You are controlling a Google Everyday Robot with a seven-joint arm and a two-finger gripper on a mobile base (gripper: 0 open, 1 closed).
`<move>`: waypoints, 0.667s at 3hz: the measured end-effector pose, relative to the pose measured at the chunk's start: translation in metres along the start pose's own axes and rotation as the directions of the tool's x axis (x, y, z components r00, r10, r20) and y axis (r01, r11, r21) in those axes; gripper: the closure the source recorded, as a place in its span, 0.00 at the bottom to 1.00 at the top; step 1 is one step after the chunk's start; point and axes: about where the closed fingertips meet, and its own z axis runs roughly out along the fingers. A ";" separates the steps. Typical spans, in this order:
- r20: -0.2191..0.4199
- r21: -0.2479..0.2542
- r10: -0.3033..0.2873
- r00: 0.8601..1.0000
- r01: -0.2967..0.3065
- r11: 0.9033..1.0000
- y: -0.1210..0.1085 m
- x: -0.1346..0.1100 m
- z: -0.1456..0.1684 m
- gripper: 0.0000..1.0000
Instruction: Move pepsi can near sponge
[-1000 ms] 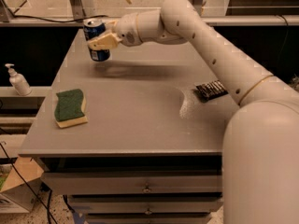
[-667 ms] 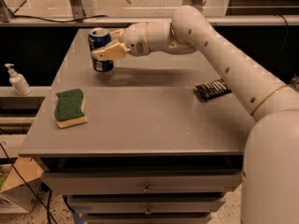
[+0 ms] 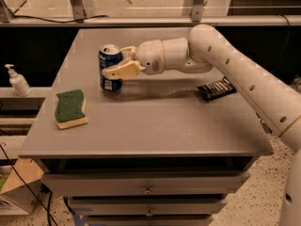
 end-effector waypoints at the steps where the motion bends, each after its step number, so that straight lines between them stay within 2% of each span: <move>1: -0.047 -0.033 -0.003 0.999 0.002 0.999 0.022 0.003 -0.004 0.59; 2: -0.129 -0.077 -0.013 0.992 0.003 0.997 0.035 0.006 -0.005 0.36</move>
Offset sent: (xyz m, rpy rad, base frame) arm -0.0481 -0.0126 -0.0095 -0.2397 0.0048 0.1245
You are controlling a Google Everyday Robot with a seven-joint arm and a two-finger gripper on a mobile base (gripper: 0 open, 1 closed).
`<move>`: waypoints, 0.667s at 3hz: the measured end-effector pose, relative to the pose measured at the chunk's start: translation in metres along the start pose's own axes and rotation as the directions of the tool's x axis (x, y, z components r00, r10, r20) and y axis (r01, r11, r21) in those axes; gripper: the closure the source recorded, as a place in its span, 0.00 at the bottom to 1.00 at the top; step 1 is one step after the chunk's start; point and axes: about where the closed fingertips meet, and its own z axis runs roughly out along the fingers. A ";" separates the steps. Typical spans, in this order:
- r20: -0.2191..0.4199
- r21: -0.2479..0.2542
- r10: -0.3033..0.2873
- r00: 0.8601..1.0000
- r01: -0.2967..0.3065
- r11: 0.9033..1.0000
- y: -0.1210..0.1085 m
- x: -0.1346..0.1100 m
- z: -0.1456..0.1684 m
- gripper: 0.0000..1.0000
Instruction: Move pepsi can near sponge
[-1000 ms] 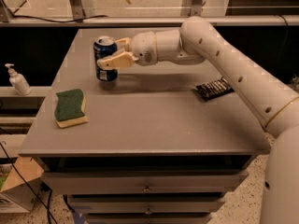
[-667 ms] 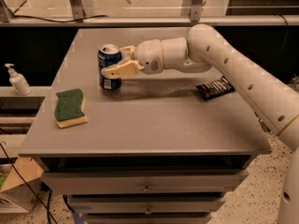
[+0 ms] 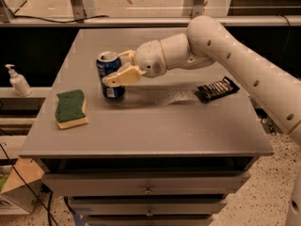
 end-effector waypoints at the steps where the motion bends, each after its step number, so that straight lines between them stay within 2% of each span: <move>1: -0.032 -0.059 -0.006 0.999 0.004 0.998 0.010 0.001 0.005 0.12; 2: -0.033 -0.067 -0.007 0.999 0.005 0.998 0.012 0.001 0.007 0.00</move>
Offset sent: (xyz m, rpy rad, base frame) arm -0.0086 0.0029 -0.0021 -0.0272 0.0062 0.0470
